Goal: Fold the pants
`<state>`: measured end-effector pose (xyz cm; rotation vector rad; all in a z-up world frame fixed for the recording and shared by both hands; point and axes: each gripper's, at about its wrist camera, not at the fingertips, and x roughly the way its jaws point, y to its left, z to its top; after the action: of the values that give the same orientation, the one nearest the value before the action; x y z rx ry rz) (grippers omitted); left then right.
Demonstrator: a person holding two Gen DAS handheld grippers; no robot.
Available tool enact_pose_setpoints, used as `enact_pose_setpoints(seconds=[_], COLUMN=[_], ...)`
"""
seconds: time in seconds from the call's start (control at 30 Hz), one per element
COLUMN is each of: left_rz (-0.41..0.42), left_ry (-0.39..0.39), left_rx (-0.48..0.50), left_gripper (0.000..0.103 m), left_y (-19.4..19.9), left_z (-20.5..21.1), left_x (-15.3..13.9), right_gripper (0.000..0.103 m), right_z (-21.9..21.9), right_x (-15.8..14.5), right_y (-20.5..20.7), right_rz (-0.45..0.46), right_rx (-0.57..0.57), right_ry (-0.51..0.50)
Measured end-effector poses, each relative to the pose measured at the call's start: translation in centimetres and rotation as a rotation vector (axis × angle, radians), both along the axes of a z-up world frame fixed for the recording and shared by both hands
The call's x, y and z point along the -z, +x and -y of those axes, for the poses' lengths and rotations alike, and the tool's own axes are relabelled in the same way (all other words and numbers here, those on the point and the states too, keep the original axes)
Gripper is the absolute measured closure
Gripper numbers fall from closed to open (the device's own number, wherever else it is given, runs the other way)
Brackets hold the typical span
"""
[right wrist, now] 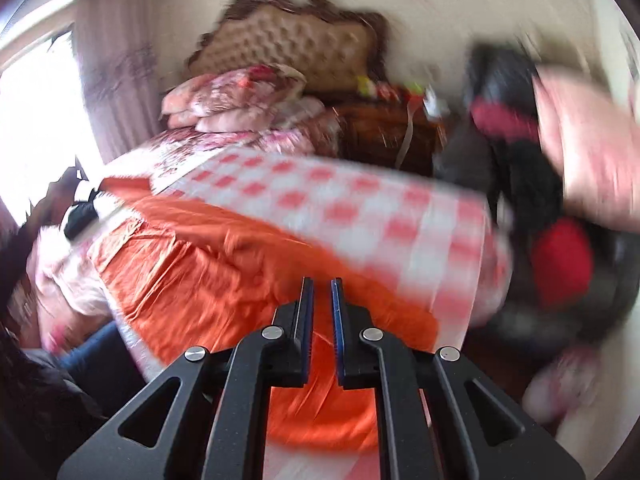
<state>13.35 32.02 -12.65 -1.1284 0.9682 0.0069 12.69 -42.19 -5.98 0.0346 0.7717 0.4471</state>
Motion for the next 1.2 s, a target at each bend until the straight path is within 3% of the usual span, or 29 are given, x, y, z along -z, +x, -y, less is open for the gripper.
enact_pose_setpoints(seconds=[0.13,0.27,0.3,0.4,0.43,0.47,0.57,0.77,0.8,0.83,0.87,0.9,1.0,1.03,1.07,1.1,1.2], left_rz=[-0.068,-0.024,-0.015,-0.009,-0.009,-0.01,-0.007,0.008,0.01,0.012,0.013,0.014,0.033,0.035,0.03,0.024,0.041], left_ry=[0.01,0.048,0.049,0.033,0.029,0.021,0.005,-0.009,-0.01,-0.009,-0.007,-0.01,-0.005,-0.009,-0.011,-0.015,-0.078], left_rx=[0.002,0.009,0.016,0.012,0.012,0.013,0.01,0.008,0.009,0.01,0.01,0.007,0.01,0.006,-0.003,-0.022,-0.053], left_gripper=[0.102,0.102,0.102,0.102,0.102,0.102,0.102,0.102,0.102,0.102,0.102,0.102,0.102,0.093,0.077,0.074,0.074], left_y=[-5.8,-6.4,-6.1,-6.1,-6.2,-6.2,-6.5,-6.7,-6.7,-6.8,-6.8,-6.7,-6.7,-6.7,-6.8,-7.0,-7.5], left_z=[1.4,1.7,1.6,1.6,1.6,1.6,1.6,1.3,1.2,1.0,0.8,0.7,0.3,0.2,0.2,0.0,-0.7], left_x=[6.0,6.2,6.1,6.4,6.5,6.8,7.2,7.5,7.4,7.4,7.4,7.2,6.5,6.5,6.5,6.7,7.4], right_gripper=[0.093,0.084,0.08,0.057,0.039,0.03,0.03,0.032,0.036,0.052,0.075,0.082,0.083,0.084,0.084,0.084,0.084], right_z=[2.1,2.9,3.2,3.0,3.4,3.7,4.3,4.1,3.9,3.7,3.3,3.0,2.7,2.8,2.9,3.0,3.4], right_x=[6.9,10.1,10.5,10.4,10.0,9.9,9.9,11.1,11.3,11.8,11.8,11.8,10.9,10.4,9.9,9.7,9.4], right_y=[-2.6,-4.5,-5.1,-5.8,-6.0,-6.1,-5.4,-1.5,-1.0,-0.4,0.0,0.4,0.7,0.7,0.7,0.8,0.6], right_rz=[-0.192,-0.306,-0.335,-0.381,-0.381,-0.381,-0.389,-0.444,-0.46,-0.475,-0.488,-0.487,-0.459,-0.445,-0.434,-0.431,-0.425], right_rx=[0.148,0.336,0.383,0.47,0.509,0.536,0.568,0.628,0.63,0.618,0.609,0.603,0.596,0.593,0.591,0.589,0.593], right_ry=[0.18,0.281,0.346,0.392,0.431,0.484,0.572,0.55,0.546,0.546,0.53,0.505,0.488,0.492,0.507,0.521,0.523])
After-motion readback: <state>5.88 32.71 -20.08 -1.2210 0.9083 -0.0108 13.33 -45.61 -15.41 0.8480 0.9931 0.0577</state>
